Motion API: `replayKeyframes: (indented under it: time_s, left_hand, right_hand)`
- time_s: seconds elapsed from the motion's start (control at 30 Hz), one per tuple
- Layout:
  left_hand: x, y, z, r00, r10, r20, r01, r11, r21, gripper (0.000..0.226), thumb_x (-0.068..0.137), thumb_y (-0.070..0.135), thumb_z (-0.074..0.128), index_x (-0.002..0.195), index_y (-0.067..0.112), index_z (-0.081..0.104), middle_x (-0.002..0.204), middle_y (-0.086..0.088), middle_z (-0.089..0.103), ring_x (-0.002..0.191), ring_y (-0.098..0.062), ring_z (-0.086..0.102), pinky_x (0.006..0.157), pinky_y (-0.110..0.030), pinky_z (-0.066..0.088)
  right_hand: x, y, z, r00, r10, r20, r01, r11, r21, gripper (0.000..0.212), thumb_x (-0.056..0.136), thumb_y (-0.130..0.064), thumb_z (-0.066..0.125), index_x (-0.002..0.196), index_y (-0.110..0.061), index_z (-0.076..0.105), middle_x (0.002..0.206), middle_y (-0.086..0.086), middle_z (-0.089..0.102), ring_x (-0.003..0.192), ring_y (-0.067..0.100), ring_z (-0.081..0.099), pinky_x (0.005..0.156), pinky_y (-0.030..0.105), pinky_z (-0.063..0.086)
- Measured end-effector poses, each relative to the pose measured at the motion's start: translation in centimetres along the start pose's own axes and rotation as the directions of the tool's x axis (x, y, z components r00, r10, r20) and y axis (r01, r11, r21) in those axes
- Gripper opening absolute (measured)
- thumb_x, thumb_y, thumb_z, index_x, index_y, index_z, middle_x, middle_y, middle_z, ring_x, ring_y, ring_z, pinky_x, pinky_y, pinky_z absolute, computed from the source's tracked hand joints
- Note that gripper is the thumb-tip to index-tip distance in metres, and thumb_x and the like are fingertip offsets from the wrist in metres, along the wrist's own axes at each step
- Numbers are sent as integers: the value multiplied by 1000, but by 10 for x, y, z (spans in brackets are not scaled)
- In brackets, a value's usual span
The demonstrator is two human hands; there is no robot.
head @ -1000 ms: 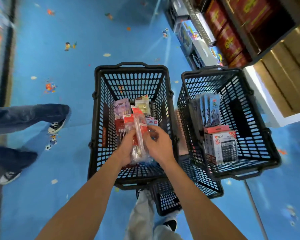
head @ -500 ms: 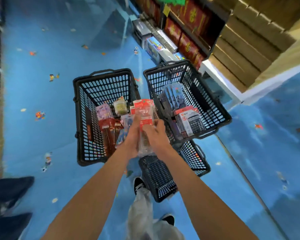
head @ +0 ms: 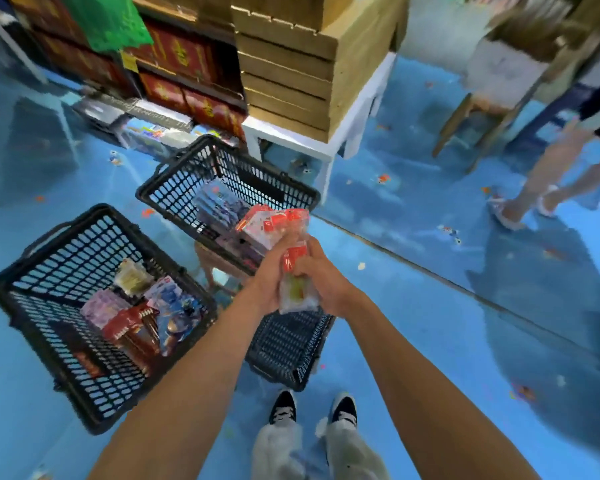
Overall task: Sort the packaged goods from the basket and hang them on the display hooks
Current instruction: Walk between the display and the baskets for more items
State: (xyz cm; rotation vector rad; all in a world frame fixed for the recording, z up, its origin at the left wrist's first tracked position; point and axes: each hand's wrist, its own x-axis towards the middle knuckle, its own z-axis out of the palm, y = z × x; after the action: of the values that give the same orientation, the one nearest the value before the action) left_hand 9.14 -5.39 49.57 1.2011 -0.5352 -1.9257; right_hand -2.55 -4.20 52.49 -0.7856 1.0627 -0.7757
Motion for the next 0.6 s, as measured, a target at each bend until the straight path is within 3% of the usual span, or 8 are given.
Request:
replayKeyframes:
  time_s: [0.1,0.23,0.33,0.43,0.5,0.6]
  left_hand:
    - [15,-6,40,986,-127,109,113,985,131,36,84,45,73,99,12,76,90,-12,72,77,-27,68,72,-37,56]
    - [33,-30,115,919,-260,296,173,941,289,65,78,46,80,126,5,67,102,-16,70,82,-29,67,74,-38,56]
    - [41,-68,184,849,-329,412,159,905,394,54,84,53,77,120,16,60,98,-11,61,85,-25,61,73,-36,50]
    - [43,-117,258,768,-422,482,129,839,529,55,85,68,70,110,20,65,99,-9,62,85,-23,62,72,-34,51]
    - [30,-149,310,680,-484,551,137,821,554,58,82,73,67,105,20,70,95,-8,66,83,-21,64,73,-34,53]
    - [-3,-196,389,544,-554,630,118,794,596,61,84,73,51,96,17,72,86,-7,68,75,-18,67,70,-32,55]
  right_hand:
    - [-20,1,-36,977,-49,-208,73,991,108,68,65,-15,62,131,-25,50,117,18,63,99,31,68,84,48,59]
    - [-61,4,-95,888,-98,-450,227,943,242,65,73,-20,65,135,-17,46,107,12,64,88,23,69,72,39,58]
    - [-102,3,-140,801,-142,-582,308,931,195,52,74,-22,66,124,-12,55,94,4,67,87,19,67,75,37,54]
    - [-158,5,-194,690,-177,-702,368,921,128,64,68,-22,71,128,-9,55,106,9,70,100,20,69,83,37,55]
    - [-204,5,-231,606,-200,-770,426,899,102,63,67,-18,72,128,-10,57,112,12,71,104,21,70,88,36,55]
    - [-278,11,-285,515,-221,-828,511,855,89,49,73,-8,69,120,-16,63,105,10,73,101,24,69,93,43,55]
